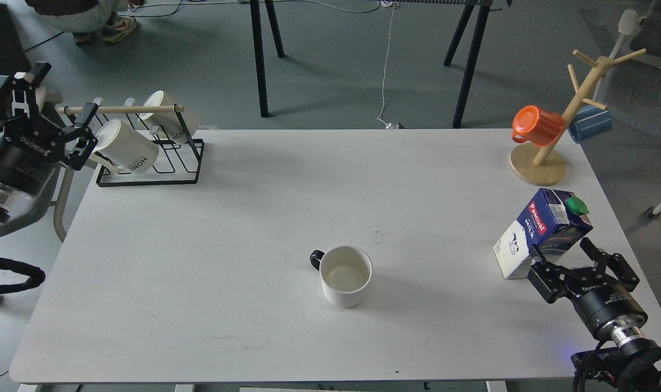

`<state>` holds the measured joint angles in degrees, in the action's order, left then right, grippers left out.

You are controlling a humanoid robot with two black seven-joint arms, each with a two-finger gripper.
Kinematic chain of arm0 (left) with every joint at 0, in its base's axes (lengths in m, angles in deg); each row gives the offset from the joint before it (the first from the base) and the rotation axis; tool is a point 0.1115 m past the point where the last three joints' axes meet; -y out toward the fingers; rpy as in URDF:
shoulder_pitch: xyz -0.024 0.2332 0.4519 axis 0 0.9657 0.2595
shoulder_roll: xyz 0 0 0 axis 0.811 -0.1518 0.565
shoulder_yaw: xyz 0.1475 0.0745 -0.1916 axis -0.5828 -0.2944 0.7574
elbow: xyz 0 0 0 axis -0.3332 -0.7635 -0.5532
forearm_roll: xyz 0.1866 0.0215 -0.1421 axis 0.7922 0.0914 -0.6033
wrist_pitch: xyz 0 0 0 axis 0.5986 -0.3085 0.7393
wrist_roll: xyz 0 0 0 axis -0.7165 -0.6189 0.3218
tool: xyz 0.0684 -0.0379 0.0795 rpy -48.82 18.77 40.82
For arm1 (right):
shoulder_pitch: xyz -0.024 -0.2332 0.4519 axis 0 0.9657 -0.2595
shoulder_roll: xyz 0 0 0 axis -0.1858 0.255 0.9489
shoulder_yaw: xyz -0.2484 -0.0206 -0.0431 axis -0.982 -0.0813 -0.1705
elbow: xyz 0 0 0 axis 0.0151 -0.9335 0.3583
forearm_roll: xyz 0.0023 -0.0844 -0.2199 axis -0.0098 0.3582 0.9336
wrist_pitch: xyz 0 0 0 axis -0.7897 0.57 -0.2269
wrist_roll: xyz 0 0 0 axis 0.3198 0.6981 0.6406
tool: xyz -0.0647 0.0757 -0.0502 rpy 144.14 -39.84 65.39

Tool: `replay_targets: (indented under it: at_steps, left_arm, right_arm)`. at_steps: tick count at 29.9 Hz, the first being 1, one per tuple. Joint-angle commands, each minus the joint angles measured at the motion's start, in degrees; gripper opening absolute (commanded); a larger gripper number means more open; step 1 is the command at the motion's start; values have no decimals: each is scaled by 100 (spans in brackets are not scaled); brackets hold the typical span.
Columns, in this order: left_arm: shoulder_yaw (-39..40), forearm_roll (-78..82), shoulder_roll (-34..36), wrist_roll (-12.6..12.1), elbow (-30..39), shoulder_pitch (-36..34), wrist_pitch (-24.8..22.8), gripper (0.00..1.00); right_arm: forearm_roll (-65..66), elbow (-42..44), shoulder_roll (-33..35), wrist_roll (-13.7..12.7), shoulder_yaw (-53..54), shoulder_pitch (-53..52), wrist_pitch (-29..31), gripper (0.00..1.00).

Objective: Place cup and milk with both arms
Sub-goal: 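Reach the right gripper to the milk carton and grasp it, then move the milk carton beside the white mug with the right gripper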

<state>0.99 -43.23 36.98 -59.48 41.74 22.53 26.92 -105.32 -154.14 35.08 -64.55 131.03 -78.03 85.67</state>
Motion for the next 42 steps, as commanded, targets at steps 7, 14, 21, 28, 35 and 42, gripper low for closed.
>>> replay_targets:
  at_steps: [7,14,21,28,35,42]
  left_arm:
    - [-5,8,-18,0,0,18,0,89]
    - [-13,8,-18,0,-8,18,0,89]
    - [-40,8,-70,0,-70,44,0,90]
    - [-40,17,-88,0,-79,97,0,90]
    - [-57,17,-97,0,-79,141,0,91]
    - [-66,35,-97,0,-79,132,0,91]
  right_arm:
    - [6,122,-277,-1,4,-196,0,99]
    - [330,236,-514,16,12,-231,0,84]
    - [630,227,-638,52,30,-214,0,46]
    - [639,192,-646,60,30,-205,0,36]
    - [752,-115,-795,52,-23,-231,0,37]
    - [1333,-449,-1138,52,-67,-135,0,37]
